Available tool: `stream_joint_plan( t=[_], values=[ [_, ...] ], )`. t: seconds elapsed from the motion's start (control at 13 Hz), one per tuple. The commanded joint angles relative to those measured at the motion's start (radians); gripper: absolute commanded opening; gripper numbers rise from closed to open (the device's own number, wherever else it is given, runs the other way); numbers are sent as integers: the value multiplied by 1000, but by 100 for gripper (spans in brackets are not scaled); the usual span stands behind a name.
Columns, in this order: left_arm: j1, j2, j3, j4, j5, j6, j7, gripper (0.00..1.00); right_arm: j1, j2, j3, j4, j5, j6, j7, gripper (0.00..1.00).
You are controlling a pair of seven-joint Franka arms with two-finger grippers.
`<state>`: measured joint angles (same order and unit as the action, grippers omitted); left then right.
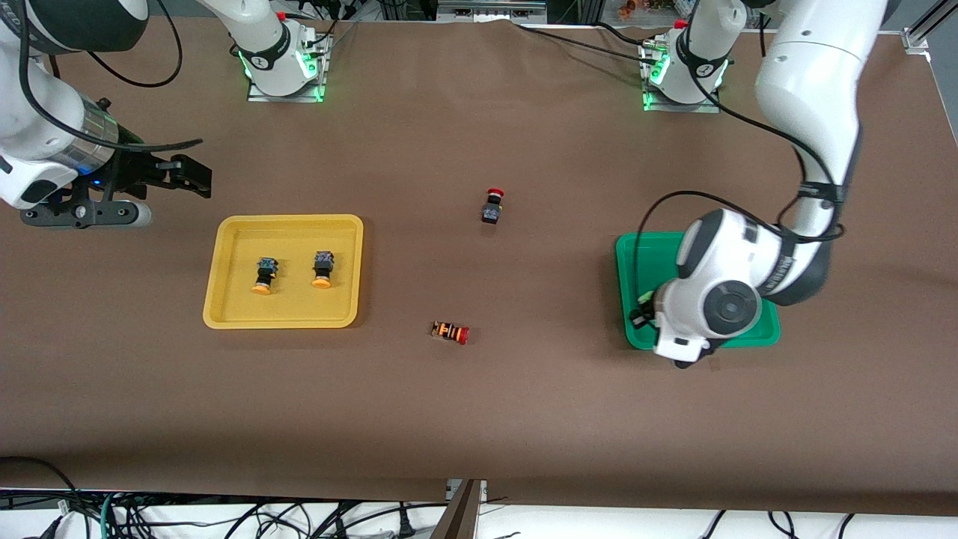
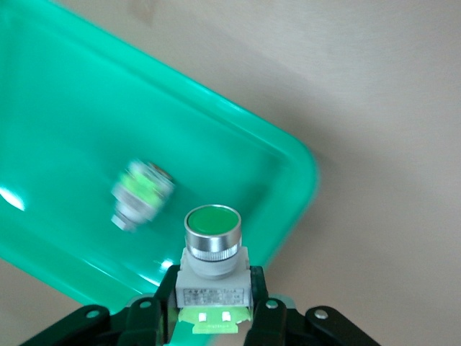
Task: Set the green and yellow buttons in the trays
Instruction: 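Release the yellow button in the tray while the left carries green to tray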
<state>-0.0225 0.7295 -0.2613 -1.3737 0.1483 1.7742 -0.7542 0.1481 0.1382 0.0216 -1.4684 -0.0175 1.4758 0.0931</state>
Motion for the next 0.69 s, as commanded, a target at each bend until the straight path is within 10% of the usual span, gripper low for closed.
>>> stream_joint_plan(
  t=[0.0,0.31,0.38,0.46,0.62],
  values=[
    [102,-10,-13,-60,83,-15,377,0,-8,14,-9,59,-12,-22,-49,100],
    [176,-9,-13,-139,112,-10,675,4,-7,1,-52,86,-7,-23,-52,100],
    [182,-4,-13,-162,120,-4,726,33,2,4,-51,91,-12,-29,-58,100],
    [184,-5,-13,-159,120,-4,734,94,5,9,-48,103,-12,-32,-56,100],
    [182,-25,-18,-133,120,-13,736,100,1,12,-51,106,-2,-34,-56,100]
  ],
)
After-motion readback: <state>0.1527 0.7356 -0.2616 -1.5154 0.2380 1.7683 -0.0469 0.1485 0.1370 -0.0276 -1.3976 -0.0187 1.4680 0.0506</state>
